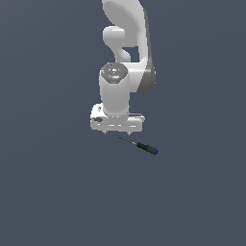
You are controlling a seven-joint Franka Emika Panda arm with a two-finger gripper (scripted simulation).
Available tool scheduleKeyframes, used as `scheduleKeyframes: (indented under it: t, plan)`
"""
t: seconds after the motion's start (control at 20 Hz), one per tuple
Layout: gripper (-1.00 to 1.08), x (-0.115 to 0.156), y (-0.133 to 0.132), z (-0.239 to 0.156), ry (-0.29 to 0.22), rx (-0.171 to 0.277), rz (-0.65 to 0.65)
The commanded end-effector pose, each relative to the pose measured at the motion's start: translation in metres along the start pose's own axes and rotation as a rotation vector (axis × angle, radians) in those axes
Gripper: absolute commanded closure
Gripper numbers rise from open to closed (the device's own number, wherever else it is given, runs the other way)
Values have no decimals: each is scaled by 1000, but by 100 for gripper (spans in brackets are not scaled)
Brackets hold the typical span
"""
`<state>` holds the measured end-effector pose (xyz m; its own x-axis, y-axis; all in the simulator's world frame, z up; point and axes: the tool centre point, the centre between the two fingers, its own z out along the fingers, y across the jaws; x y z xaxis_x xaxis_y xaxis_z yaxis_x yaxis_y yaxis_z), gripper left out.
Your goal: Pick up the object and move it to a goal position.
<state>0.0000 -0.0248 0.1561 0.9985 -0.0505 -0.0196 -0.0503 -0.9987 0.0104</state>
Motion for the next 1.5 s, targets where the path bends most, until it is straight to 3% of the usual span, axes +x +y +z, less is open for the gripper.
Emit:
scheduleKeyframes:
  t: [0.0, 0.65, 1.45]
  plan:
    - [-92, 0, -1, 0, 0, 0, -3]
    - [-92, -2, -16, 17, 0, -8, -197]
    - [-92, -10, -61, 60, 5, -13, -730]
